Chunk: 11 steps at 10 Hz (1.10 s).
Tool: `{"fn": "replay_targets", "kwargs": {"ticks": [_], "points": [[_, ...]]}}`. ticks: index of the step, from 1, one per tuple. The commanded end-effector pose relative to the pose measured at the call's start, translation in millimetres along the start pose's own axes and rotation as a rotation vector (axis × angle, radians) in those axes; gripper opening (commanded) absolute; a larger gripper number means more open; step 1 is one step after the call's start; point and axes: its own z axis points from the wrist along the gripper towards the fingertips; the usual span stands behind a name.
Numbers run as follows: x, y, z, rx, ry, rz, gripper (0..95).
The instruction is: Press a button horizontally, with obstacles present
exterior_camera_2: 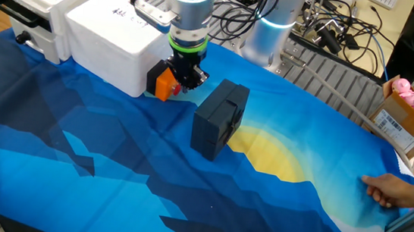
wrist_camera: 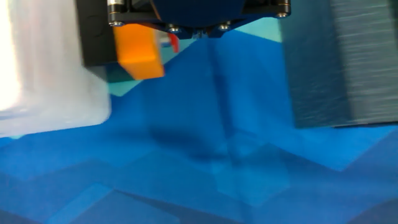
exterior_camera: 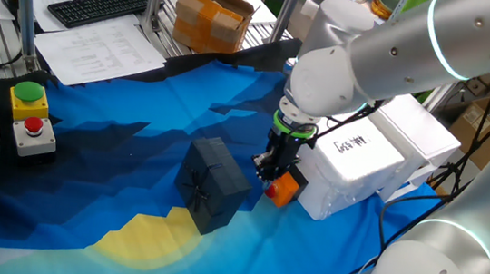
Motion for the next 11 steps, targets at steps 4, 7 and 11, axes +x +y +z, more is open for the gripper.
{"fn": "replay_targets", "kwargs": {"ticks": [4, 7, 11], "points": [[-11.0, 12.7, -10.3, 0.020, 0.002, 0.052, 0.0], [-15.6, 15.0, -21.8, 0.006, 0.013, 0.105, 0.0], [-9.8, 12.5, -43.7, -0.040, 0.037, 0.175, 0.0]]}}
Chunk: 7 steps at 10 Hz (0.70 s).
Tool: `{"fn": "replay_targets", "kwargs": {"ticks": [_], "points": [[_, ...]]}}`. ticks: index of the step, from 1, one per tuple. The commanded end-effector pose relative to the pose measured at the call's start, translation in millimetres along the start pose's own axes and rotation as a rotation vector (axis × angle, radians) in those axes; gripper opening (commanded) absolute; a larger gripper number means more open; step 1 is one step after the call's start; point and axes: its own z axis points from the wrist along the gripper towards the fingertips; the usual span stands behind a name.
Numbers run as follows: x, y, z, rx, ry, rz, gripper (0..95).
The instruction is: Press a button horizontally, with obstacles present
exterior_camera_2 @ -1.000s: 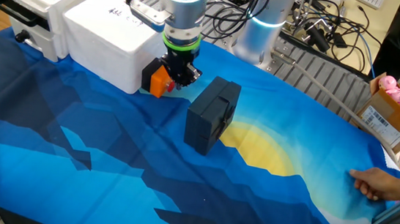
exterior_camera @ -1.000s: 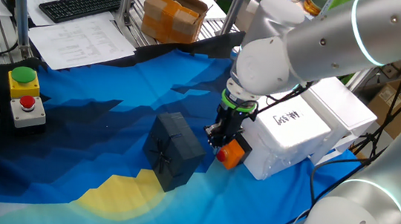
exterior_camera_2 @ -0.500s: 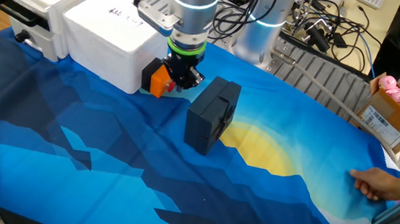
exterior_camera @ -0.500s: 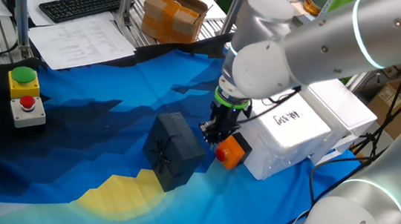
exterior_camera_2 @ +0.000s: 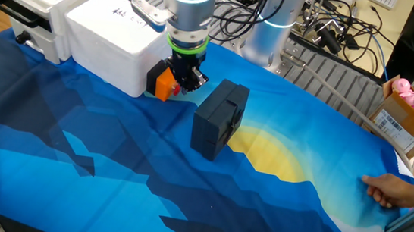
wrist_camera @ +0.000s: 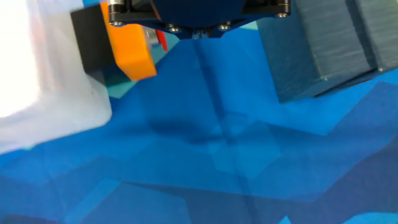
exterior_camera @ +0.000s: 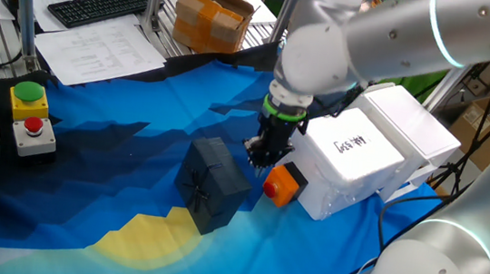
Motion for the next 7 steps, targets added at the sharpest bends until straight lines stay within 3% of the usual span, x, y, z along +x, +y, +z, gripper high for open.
{"fn": "replay_targets", "kwargs": {"ticks": [1, 4, 7], "points": [[4.6, -1.1, -11.4, -0.029, 0.020, 0.029, 0.0], [6.9, -5.6, -27.3, -0.029, 0.023, 0.062, 0.0], [10.3, -6.6, -33.5, -0.020, 0.069, 0.096, 0.0]]}}
